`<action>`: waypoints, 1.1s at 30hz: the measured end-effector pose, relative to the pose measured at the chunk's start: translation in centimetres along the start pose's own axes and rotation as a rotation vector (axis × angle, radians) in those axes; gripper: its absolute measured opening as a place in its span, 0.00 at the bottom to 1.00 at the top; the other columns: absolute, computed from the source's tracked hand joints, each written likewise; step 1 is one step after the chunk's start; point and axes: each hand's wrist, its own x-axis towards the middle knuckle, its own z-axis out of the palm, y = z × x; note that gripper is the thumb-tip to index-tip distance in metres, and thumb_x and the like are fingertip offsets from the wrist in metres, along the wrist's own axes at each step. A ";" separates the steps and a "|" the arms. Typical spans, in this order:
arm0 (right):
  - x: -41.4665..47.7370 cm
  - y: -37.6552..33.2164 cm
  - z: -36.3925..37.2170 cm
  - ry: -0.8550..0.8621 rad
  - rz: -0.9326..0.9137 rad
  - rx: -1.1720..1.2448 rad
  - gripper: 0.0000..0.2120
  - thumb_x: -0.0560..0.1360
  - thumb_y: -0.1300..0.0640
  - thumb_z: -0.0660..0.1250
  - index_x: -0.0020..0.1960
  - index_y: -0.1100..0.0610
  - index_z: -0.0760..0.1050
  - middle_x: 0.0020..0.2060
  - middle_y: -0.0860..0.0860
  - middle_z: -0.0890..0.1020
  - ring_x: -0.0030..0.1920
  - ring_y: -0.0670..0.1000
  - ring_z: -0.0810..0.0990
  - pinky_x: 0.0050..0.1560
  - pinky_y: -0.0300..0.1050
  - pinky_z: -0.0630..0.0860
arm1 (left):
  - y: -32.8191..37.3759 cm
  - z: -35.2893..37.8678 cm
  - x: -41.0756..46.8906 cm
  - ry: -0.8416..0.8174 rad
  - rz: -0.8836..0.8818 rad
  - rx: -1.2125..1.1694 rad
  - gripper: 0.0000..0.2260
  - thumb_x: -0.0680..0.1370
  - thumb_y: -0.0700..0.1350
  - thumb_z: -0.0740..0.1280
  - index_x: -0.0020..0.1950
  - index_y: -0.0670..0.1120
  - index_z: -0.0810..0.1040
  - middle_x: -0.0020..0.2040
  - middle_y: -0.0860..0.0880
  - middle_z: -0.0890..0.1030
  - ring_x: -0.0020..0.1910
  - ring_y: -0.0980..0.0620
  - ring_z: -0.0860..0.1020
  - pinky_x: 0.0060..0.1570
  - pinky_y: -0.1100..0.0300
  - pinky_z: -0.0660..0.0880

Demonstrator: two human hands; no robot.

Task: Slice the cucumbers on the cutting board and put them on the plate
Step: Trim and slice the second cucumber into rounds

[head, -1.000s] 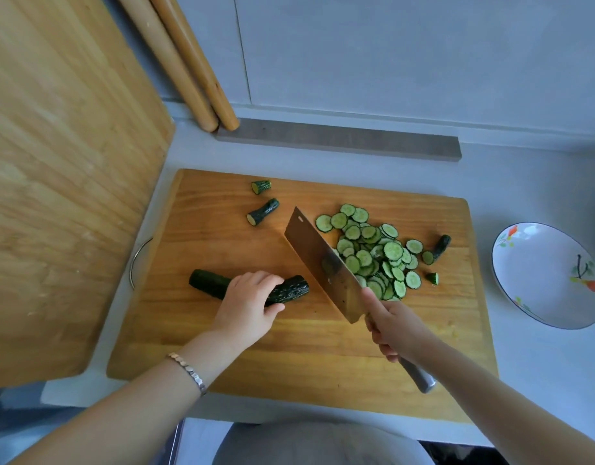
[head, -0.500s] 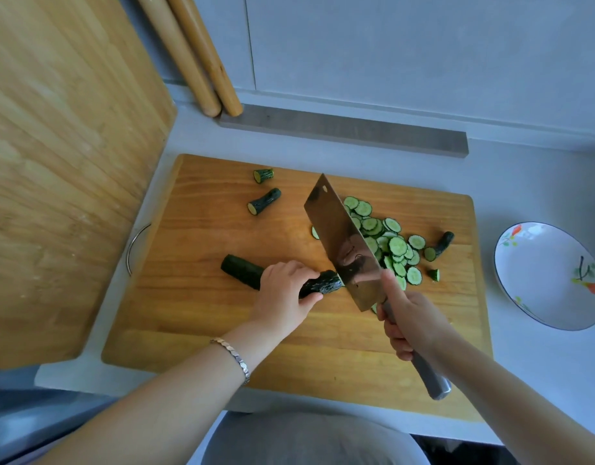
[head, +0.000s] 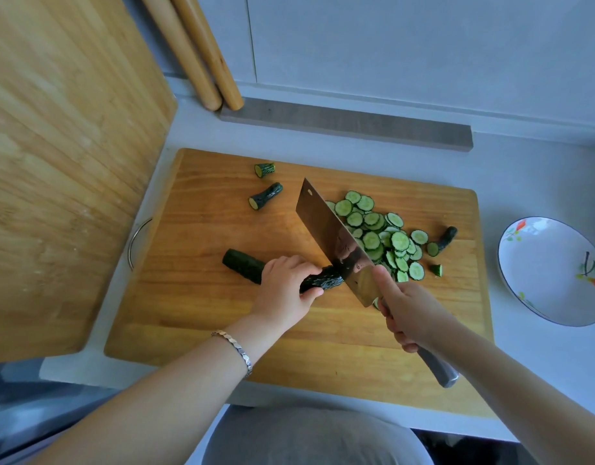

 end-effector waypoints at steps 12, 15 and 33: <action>2.0 1.5 2.5 0.019 -0.041 0.173 0.27 0.75 0.34 0.51 0.31 0.55 0.62 0.20 0.47 0.63 0.20 0.48 0.60 0.23 0.38 0.59 | -0.1 -0.2 0.3 -0.004 0.006 -0.043 0.13 0.66 0.45 0.76 0.49 0.45 0.81 0.45 0.50 0.80 0.46 0.47 0.77 0.53 0.59 0.63; 1.2 1.1 1.3 0.004 -0.031 0.211 0.27 0.77 0.36 0.51 0.31 0.56 0.62 0.19 0.48 0.63 0.20 0.48 0.60 0.23 0.37 0.60 | 0.0 -0.3 0.3 -0.009 -0.008 -0.042 0.13 0.67 0.46 0.76 0.49 0.45 0.81 0.46 0.50 0.80 0.47 0.47 0.77 0.54 0.59 0.62; 1.0 0.5 0.6 -0.047 -0.006 0.075 0.28 0.76 0.34 0.49 0.31 0.56 0.61 0.20 0.48 0.62 0.20 0.48 0.58 0.24 0.36 0.58 | -0.1 -0.1 0.3 0.005 0.007 -0.028 0.12 0.66 0.45 0.76 0.48 0.45 0.81 0.44 0.50 0.80 0.45 0.47 0.76 0.52 0.56 0.64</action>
